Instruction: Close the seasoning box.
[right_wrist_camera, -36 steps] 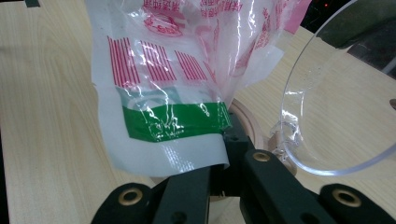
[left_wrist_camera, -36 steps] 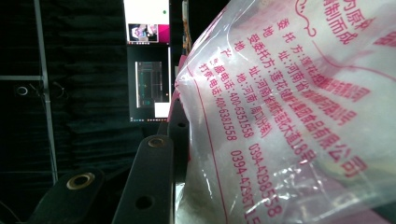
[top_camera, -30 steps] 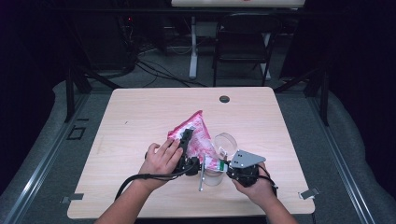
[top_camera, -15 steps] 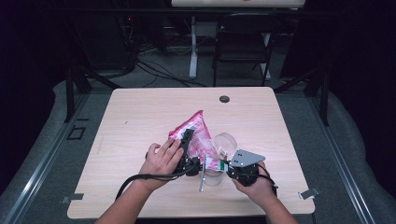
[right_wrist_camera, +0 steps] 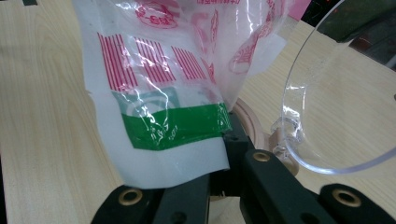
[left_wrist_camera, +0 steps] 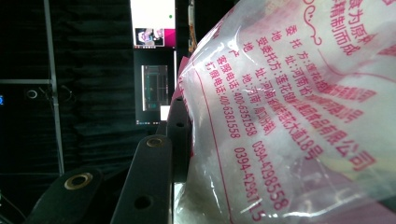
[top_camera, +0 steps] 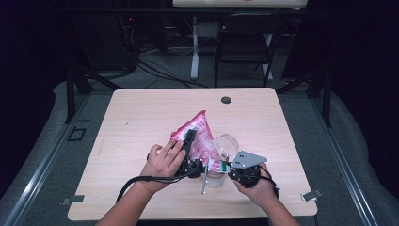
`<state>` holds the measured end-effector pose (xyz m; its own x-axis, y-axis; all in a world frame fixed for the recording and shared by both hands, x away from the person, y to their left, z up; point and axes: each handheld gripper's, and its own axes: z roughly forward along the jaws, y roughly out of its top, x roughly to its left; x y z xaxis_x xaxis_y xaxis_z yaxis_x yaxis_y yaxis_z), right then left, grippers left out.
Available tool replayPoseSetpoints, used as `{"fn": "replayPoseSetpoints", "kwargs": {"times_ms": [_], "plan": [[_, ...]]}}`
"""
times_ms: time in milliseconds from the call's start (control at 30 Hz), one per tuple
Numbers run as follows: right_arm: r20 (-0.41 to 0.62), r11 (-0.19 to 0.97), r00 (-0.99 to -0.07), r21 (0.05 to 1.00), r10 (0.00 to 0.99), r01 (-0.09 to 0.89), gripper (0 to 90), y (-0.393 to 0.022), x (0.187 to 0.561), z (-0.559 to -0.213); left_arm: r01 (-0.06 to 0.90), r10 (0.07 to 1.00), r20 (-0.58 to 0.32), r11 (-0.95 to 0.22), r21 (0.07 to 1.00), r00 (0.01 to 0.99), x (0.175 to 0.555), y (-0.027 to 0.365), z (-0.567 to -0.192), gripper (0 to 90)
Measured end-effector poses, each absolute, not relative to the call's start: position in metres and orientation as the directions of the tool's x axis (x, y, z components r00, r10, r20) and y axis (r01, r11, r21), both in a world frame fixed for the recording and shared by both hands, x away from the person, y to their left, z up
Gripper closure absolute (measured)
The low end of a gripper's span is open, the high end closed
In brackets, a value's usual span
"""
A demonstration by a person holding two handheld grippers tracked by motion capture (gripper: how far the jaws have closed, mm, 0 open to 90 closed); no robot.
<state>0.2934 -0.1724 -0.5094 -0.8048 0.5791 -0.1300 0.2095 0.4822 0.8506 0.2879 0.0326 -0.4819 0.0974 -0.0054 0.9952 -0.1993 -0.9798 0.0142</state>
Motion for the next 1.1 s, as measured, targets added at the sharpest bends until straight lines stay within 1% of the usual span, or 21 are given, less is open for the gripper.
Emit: {"fn": "replayPoseSetpoints", "kwargs": {"times_ms": [100, 167, 400, 433, 467, 567, 600, 833, 900, 1067, 1100], "plan": [[-0.129, 0.482, -0.806, 0.851, 0.578, 0.209, 90.0, -0.1719, 0.2936, -0.5098, -0.218, -0.013, 0.997, -0.976, 0.005, 0.08, 0.2887, 0.0321, -0.481, 70.4], [-0.129, 0.483, -0.805, 0.85, 0.579, 0.21, 90.0, -0.1719, 0.2936, -0.51, -0.204, -0.007, 0.995, -0.979, 0.013, 0.099, 0.2882, 0.0318, -0.4814, 70.5], [-0.127, 0.483, -0.804, 0.849, 0.581, 0.215, 90.0, -0.1716, 0.294, -0.5107, -0.213, -0.007, 0.995, -0.977, 0.014, 0.098, 0.2888, 0.0318, -0.4816, 70.6], [-0.127, 0.484, -0.805, 0.848, 0.58, 0.215, 90.0, -0.1716, 0.2941, -0.5107, -0.202, -0.008, 0.994, -0.979, 0.013, 0.106, 0.2881, 0.0319, -0.4815, 70.5], [-0.128, 0.487, -0.806, 0.847, 0.578, 0.215, 90.0, -0.1715, 0.2941, -0.5107, -0.214, -0.01, 0.995, -0.977, 0.01, 0.095, 0.2888, 0.0321, -0.4818, 70.5], [-0.127, 0.485, -0.805, 0.848, 0.579, 0.215, 90.0, -0.1708, 0.2943, -0.5113, -0.21, -0.007, 0.995, -0.978, 0.014, 0.1, 0.2884, 0.0322, -0.4817, 70.5], [-0.126, 0.484, -0.805, 0.848, 0.58, 0.216, 90.0, -0.1708, 0.2944, -0.5112, -0.214, -0.019, 0.996, -0.977, 0.0, 0.087, 0.2882, 0.0318, -0.4803, 70.5], [-0.127, 0.484, -0.804, 0.848, 0.58, 0.215, 90.0, -0.1707, 0.2942, -0.5111, -0.213, -0.003, 0.994, -0.977, 0.02, 0.107, 0.2888, 0.0328, -0.4814, 70.8], [-0.13, 0.489, -0.806, 0.846, 0.578, 0.214, 90.0, -0.1712, 0.2942, -0.5107, -0.199, 0.0, 0.993, -0.98, 0.024, 0.118, 0.2885, 0.0328, -0.4806, 70.9], [-0.133, 0.483, -0.8, 0.849, 0.585, 0.213, 90.0, -0.1714, 0.293, -0.5082, -0.194, 0.03, 0.99, -0.979, 0.057, 0.139, 0.2904, 0.0363, -0.4812, 71.7], [-0.134, 0.483, -0.799, 0.85, 0.586, 0.212, 90.0, -0.1712, 0.2927, -0.508, -0.178, 0.04, 0.986, -0.982, 0.068, 0.16, 0.2902, 0.0371, -0.4821, 71.8]]}}
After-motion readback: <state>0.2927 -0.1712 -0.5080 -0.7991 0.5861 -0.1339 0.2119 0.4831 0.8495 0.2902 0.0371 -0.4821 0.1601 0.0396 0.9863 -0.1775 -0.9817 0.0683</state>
